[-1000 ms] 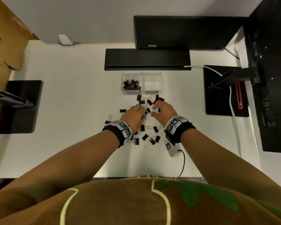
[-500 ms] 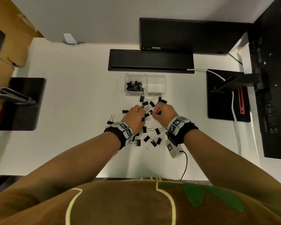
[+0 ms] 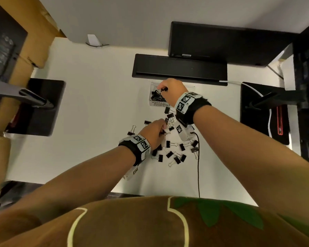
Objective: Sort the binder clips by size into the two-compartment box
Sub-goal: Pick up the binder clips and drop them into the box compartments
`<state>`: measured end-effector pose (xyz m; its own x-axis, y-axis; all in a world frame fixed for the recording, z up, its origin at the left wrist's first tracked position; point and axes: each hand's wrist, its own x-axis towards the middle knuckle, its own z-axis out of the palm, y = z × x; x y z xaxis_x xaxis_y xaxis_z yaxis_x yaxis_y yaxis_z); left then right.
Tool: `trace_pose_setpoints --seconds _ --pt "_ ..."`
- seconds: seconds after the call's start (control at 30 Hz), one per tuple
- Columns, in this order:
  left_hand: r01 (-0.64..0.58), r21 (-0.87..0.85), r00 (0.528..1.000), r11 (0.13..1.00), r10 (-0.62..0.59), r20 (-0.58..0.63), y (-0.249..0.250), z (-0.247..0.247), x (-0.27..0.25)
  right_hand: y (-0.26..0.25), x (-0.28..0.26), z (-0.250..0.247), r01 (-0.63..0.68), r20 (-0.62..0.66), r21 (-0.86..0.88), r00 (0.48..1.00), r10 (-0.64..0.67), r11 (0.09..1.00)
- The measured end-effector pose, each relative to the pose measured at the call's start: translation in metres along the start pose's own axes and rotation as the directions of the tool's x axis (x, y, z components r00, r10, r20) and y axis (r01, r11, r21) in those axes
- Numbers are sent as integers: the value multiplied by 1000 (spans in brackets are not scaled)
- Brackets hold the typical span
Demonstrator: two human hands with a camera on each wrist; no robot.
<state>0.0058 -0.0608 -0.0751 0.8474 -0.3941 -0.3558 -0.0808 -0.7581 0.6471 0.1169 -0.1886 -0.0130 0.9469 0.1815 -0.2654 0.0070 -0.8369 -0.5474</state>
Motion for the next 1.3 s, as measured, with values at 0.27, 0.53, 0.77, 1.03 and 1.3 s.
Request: trace_pose_setpoints --seconds 0.27,0.53,0.77,1.03,1.3 --pt "72 -131 967 989 -101 -232 6 -46 18 17 -15 2 -93 -80 107 992 102 990" --pt "4 41 944 999 10 -331 11 -84 67 56 -71 31 -137 12 142 991 137 980" --pt "47 223 964 974 14 -266 8 -86 89 70 -92 57 -131 99 31 987 127 991" --pt "-63 322 950 945 156 -272 20 -56 61 76 -104 64 -142 58 -14 988 142 990" --pt "-289 370 954 883 233 191 23 3 22 79 -105 68 -159 45 18 986 158 987"
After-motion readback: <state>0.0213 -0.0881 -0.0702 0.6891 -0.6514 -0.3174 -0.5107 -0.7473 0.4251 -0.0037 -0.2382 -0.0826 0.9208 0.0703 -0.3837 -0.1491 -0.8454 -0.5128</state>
